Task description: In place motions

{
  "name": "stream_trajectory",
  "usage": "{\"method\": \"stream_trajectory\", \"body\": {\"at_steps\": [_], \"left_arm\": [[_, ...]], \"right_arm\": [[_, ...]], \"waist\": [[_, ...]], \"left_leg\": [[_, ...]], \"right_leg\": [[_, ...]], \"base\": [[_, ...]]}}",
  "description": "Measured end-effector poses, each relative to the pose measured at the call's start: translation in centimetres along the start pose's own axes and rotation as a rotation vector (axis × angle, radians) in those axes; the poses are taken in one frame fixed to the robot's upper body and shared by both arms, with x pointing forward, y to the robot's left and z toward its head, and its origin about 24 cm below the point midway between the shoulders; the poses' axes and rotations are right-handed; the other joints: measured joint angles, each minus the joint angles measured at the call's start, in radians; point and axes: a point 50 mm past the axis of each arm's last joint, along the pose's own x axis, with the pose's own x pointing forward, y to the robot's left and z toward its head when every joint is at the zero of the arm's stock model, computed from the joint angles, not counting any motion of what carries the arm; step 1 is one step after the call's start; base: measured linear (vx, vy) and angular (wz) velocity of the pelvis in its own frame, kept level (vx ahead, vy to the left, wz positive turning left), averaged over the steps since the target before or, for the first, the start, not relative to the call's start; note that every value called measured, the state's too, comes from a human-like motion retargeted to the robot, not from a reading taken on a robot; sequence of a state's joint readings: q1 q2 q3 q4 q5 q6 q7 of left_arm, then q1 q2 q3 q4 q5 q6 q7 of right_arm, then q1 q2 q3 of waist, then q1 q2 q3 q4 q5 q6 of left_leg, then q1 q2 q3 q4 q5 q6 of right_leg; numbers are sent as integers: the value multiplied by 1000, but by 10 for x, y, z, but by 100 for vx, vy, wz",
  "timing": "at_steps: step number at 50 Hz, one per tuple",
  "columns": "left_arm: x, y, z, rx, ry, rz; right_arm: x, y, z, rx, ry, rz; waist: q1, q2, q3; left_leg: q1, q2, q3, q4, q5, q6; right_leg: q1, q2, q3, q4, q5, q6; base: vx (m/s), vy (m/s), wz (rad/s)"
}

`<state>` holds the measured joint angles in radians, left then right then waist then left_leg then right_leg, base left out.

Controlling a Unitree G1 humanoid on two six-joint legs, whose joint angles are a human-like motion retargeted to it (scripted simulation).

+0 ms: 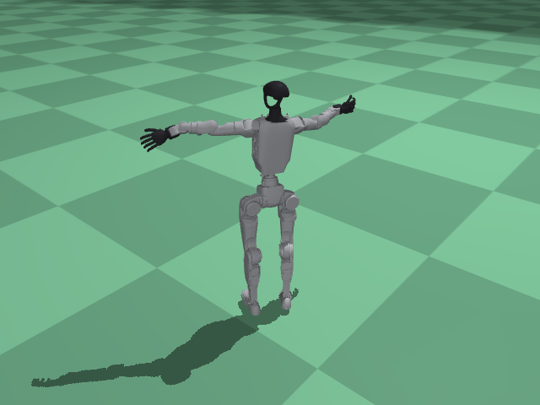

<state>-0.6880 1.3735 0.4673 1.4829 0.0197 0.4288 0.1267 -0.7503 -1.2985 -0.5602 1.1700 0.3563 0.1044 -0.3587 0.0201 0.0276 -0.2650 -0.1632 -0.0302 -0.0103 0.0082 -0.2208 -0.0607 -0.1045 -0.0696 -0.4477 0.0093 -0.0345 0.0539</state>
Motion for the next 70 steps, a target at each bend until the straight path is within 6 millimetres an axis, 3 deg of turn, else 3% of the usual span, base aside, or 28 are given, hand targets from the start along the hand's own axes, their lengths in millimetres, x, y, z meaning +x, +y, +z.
{"method": "stream_trajectory", "body": {"at_steps": [2,4,6,8,10,13,15,17,18,20,23,26,29,31,33,34,35,37,40,43,47,51,55,59,62,65,67,70], "left_arm": [[-31,-16,77,-152,-309,-56],[-80,-28,145,-200,-624,-81],[-141,-30,199,-149,-926,-58],[-209,-30,237,-37,-1208,32],[-274,-21,257,44,-1476,223],[-356,-4,260,33,-1838,647],[-392,1,251,19,-2027,909],[-406,-5,244,-18,-2137,1047],[-404,-9,244,-3,-2153,1073],[-382,-14,250,96,-2075,1081],[-302,-8,253,258,-1753,1055],[-200,5,227,315,-1325,920],[-100,12,163,225,-806,605],[-46,3,99,69,-405,311],[-17,-24,31,-161,-3,-49],[-13,-40,8,-293,113,-232],[-11,-55,-8,-434,183,-403],[-8,-66,-14,-772,148,-545],[-3,-53,3,-1193,-24,-416],[-18,-35,47,-1217,-282,-255],[-73,-42,129,-910,-638,-373],[-161,-61,199,-585,-1045,-435],[-256,-62,236,-332,-1478,-205],[-325,-47,241,-141,-1810,320],[-355,-42,236,-230,-1963,647],[-352,-51,235,-253,-1993,629],[-326,-54,237,-203,-1893,561],[-267,-57,233,-130,-1666,456]], "right_arm": [[-14,33,63,-112,-255,45],[-41,60,121,-214,-532,62],[-78,80,172,-320,-829,53],[-121,91,213,-440,-1122,-17],[-167,96,243,-510,-1406,-179],[-245,97,277,-350,-1859,-568],[-287,94,284,-141,-2099,-754],[-296,97,282,-61,-2189,-755],[-289,101,281,-89,-2175,-719],[-253,104,279,-255,-2029,-663],[-162,96,252,-578,-1561,-624],[-72,70,189,-902,-994,-416],[-12,27,109,-1057,-386,-60],[2,0,58,-1037,10,247],[1,-19,12,-948,355,500],[-1,-27,-4,-920,451,559],[-2,-35,-17,-905,515,594],[-2,-45,-33,-890,551,563],[-1,-39,-37,-788,498,461],[1,-4,-3,-607,255,369],[-23,56,86,-513,-258,243],[-85,91,179,-535,-819,15],[-178,105,247,-405,-1401,-300],[-271,103,276,-132,-1892,-554],[-307,103,279,52,-2092,-626],[-292,108,277,30,-2088,-635],[-258,109,273,-120,-1973,-630],[-192,104,257,-382,-1706,-566]], "waist": [[9,20,-41],[22,27,-76],[24,20,-90],[25,7,-104],[16,-2,-112],[0,8,-111],[-5,19,-111],[1,22,-105],[7,22,-103],[26,24,-100],[50,24,-116],[49,15,-125],[32,10,-115],[21,18,-102],[11,30,-94],[12,34,-94],[15,37,-95],[20,36,-101],[27,24,-104],[26,13,-103],[15,6,-107],[18,-2,-126],[22,-7,-135],[19,-7,-128],[26,-4,-130],[40,-1,-127],[47,3,-124],[50,13,-121]], "left_leg": [[-14,-1,10,-1,-1,-1],[-19,-3,20,-2,-2,0],[-17,-8,24,-4,-3,1],[-17,-16,26,-4,-3,3],[-13,-21,28,-6,-5,3],[-2,-23,30,-9,-6,4],[7,-23,31,-11,-8,6],[21,-23,33,-13,-10,8],[27,-22,34,-13,-11,9],[30,-22,38,-14,-13,10],[10,-21,44,-15,-15,10],[-7,-22,46,-16,-14,9],[-17,-24,42,-16,-14,7],[-21,-26,39,-15,-14,7],[-22,-28,38,-16,-15,7],[-22,-28,40,-17,-16,8],[-22,-28,42,-18,-17,8],[-22,-29,46,-19,-20,8],[-13,-31,49,-20,-23,10],[2,-30,45,-19,-22,11],[14,-29,30,-14,-19,12],[15,-28,21,-13,-18,11],[14,-29,16,-12,-17,11],[26,-28,16,-11,-17,10],[30,-27,18,-12,-18,10],[30,-25,23,-13,-18,10],[25,-24,25,-12,-18,10],[12,-24,27,-13,-17,9]], "right_leg": [[-18,-4,10,3,0,-1],[-29,-6,20,4,2,-1],[-31,-10,26,5,2,-2],[-34,-16,28,5,1,-2],[-32,-21,29,4,0,-2],[-25,-22,33,4,-1,-2],[-20,-22,37,4,-1,-1],[-11,-20,41,5,0,-2],[-7,-19,44,6,0,-2],[-9,-18,50,7,2,-2],[-38,-20,57,9,6,-3],[-57,-23,59,9,8,-2],[-64,-26,54,8,6,-1],[-65,-27,49,7,3,-1],[-67,-28,47,7,1,-1],[-68,-28,49,7,0,-1],[-70,-28,52,7,0,-1],[-74,-28,58,7,-1,-1],[-67,-27,61,6,-3,-2],[-45,-25,54,5,-5,-2],[-16,-23,32,3,-8,-1],[-6,-22,19,0,-10,1],[0,-22,13,-1,-10,1],[12,-21,14,-2,-10,0],[13,-20,19,-2,-8,-1],[7,-19,27,0,-6,-1],[0,-19,29,2,-4,-1],[-14,-20,30,3,-2,-1]], "base": [[14,21,-19],[18,8,-21],[11,-6,-11],[8,-13,-2],[10,-12,0],[8,-6,-8],[12,-6,-13],[13,-7,-15],[10,-5,-16],[3,-1,-7],[-4,5,-6],[-2,2,-1],[-10,4,12],[-15,5,13],[-9,6,5],[-2,6,-6],[0,0,0],[0,0,0],[0,0,0],[4,-8,8],[6,-9,23],[7,-6,16],[4,-4,4],[4,-4,-1],[7,-4,-10],[-2,2,-3],[-7,6,-6],[-11,6,0]]}}
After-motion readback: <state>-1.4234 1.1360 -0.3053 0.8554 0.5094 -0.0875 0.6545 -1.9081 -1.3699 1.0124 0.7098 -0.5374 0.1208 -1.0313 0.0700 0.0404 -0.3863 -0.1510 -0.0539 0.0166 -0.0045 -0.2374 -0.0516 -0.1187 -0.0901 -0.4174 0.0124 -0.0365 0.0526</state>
